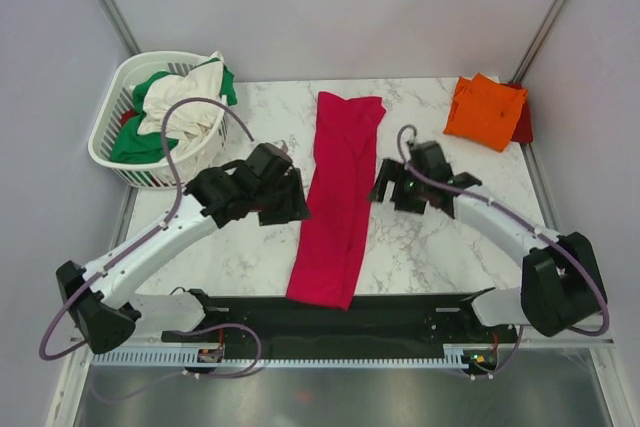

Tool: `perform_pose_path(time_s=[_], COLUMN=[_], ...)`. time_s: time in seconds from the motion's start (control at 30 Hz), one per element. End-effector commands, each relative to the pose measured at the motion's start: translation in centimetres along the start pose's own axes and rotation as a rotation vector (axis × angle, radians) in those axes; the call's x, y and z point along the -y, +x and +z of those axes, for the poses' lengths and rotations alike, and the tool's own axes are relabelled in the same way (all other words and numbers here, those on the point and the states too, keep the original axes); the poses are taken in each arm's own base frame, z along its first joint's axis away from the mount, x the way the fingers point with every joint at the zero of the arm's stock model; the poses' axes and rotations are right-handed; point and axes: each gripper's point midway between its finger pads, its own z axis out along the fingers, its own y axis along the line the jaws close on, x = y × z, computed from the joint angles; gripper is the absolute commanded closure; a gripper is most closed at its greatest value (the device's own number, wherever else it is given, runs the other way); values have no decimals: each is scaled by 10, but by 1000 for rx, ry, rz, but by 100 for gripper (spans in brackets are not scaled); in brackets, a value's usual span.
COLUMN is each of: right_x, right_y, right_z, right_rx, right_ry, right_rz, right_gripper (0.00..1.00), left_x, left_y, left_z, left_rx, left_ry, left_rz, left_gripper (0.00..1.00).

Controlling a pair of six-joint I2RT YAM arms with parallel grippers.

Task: Fold and stack the t-shirts
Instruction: Fold the tshirt

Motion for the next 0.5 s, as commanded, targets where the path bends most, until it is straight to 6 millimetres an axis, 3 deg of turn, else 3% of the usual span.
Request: perform_pose_path(time_s=[0.0,0.03,0.07,0.13,0.17,0.27,0.3,0.47], right_x=[-31,-33,-23,-26,-20,-16,-23,-44], right_y=[77,87,122,143,171,203,219,258], right_z=[-22,-31,-31,-38,-40,-36,-39,-37], right_rx=[-107,-90,-152,-153,-201,-244,-271,-321], right_ry=[-83,-93,-76,-119,-118,-139,-152,-161], right_rz=[-25,-23,-6,14,35,63,50,-36], right_gripper=[9,12,18,23,26,34,35,39], left_x=[-43,-49,-52,-57,-61,-66,-66,-72], left_y=[-9,-14,-15,-17,-15,-10,-8,-2], left_z=[-13,-14,-17,-18,-16,-13,-11,-7], left_rx=[52,70,82,94,91,82,71,54], left_ry=[-92,-103,-103,-120,-132,-141,-145,-160], left_rz=[42,40,41,38,36,16,17,8], left_gripper=[37,37,37,37,37,38,38,39])
